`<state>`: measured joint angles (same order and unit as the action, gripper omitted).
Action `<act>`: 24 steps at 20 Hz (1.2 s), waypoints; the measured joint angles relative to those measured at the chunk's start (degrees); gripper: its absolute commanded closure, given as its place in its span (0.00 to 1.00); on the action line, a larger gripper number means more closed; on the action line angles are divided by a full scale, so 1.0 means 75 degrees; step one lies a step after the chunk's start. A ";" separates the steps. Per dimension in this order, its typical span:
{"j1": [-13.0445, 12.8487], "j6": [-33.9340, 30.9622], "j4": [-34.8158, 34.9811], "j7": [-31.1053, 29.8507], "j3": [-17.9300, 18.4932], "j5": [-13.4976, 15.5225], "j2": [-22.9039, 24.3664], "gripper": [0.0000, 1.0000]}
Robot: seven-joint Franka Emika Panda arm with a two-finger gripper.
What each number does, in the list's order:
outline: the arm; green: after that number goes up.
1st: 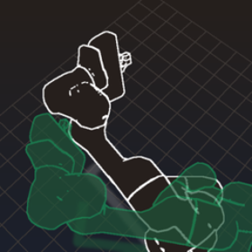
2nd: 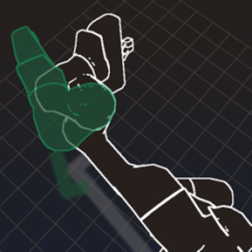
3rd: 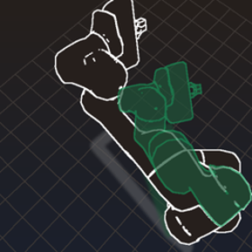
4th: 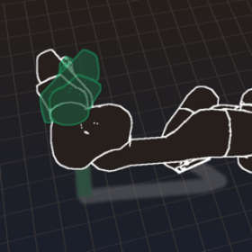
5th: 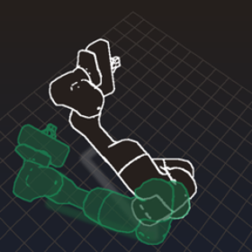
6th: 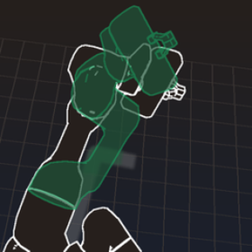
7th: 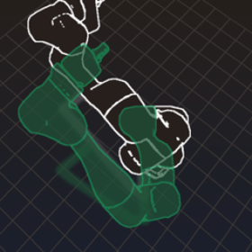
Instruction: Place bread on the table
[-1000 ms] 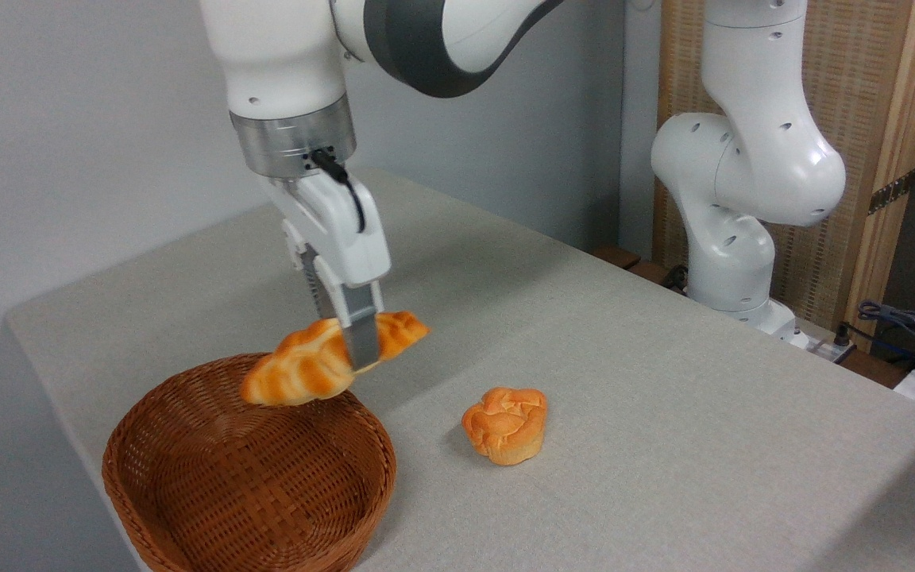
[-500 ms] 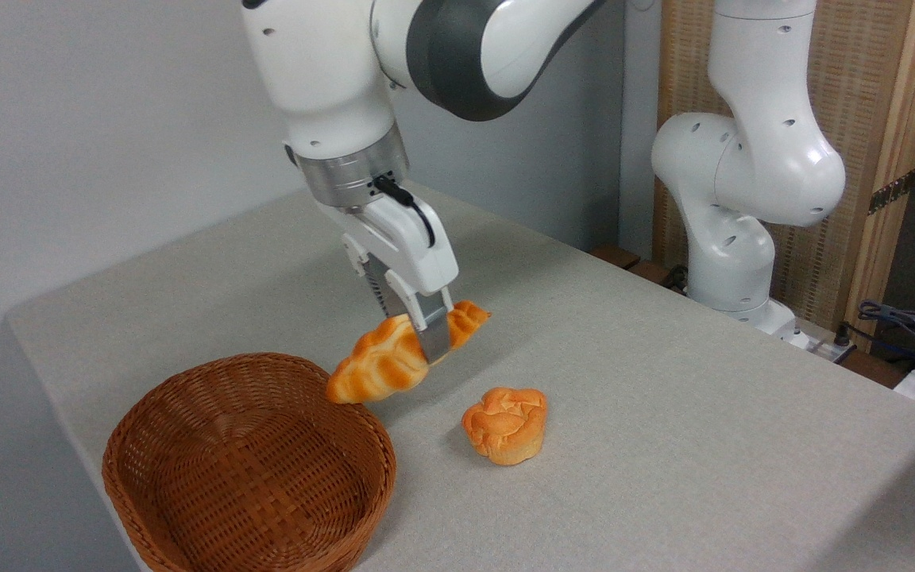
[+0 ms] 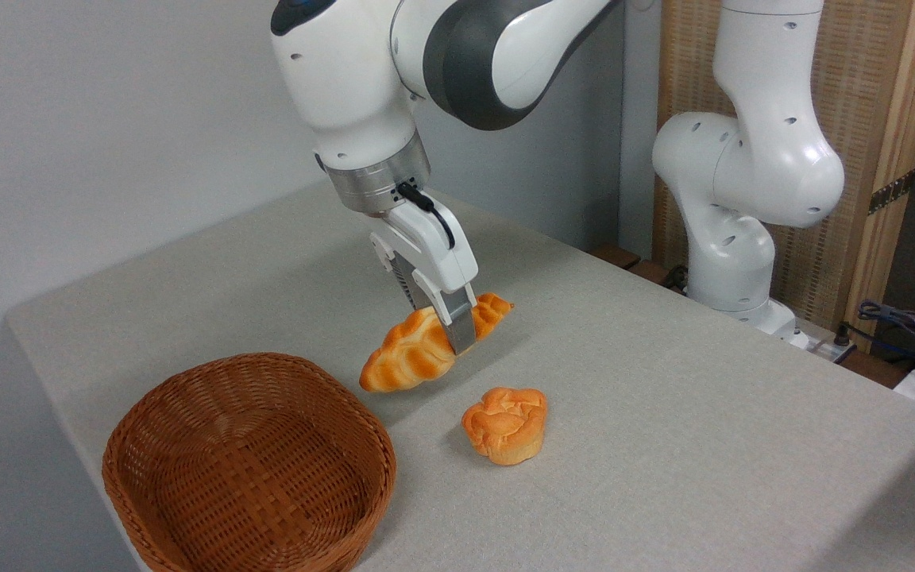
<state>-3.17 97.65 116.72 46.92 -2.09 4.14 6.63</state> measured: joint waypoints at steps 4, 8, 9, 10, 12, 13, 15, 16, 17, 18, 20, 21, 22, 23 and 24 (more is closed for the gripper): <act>-0.0018 0.0023 0.0032 0.0000 0.0000 0.0000 -0.0038 0.00; -0.0051 0.0109 0.0031 0.0000 -0.0001 0.0000 -0.0077 0.00; -0.0054 0.0128 0.0030 0.0000 -0.0001 0.0000 -0.0077 0.00; -0.0054 0.0140 0.0026 0.0000 -0.0001 0.0000 -0.0077 0.00; -0.0055 0.0223 0.0007 0.0000 -0.0001 0.0000 -0.0076 0.00; -0.0055 0.0281 -0.0002 0.0000 -0.0001 0.0000 -0.0076 0.00; -0.0055 0.0328 -0.0014 0.0000 -0.0001 0.0000 -0.0075 0.00; -0.0055 0.0332 -0.0018 0.0000 -0.0001 0.0000 -0.0075 0.00; -0.0055 0.0332 -0.0019 0.0000 -0.0001 0.0000 -0.0075 0.00; -0.0055 0.0333 -0.0019 0.0000 -0.0001 0.0000 -0.0075 0.00; -0.0055 0.0333 -0.0019 0.0000 -0.0001 0.0000 -0.0074 0.00; -0.0055 0.0335 -0.0021 0.0000 -0.0001 0.0000 -0.0074 0.00; -0.0055 0.0345 -0.0030 0.0000 -0.0001 0.0000 -0.0073 0.00; -0.0055 0.0363 -0.0057 0.0000 0.0000 0.0000 -0.0072 0.00; -0.0055 0.0406 -0.0095 0.0000 0.0003 0.0000 -0.0070 0.00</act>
<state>-3.58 100.70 116.00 46.92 -2.07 4.14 6.11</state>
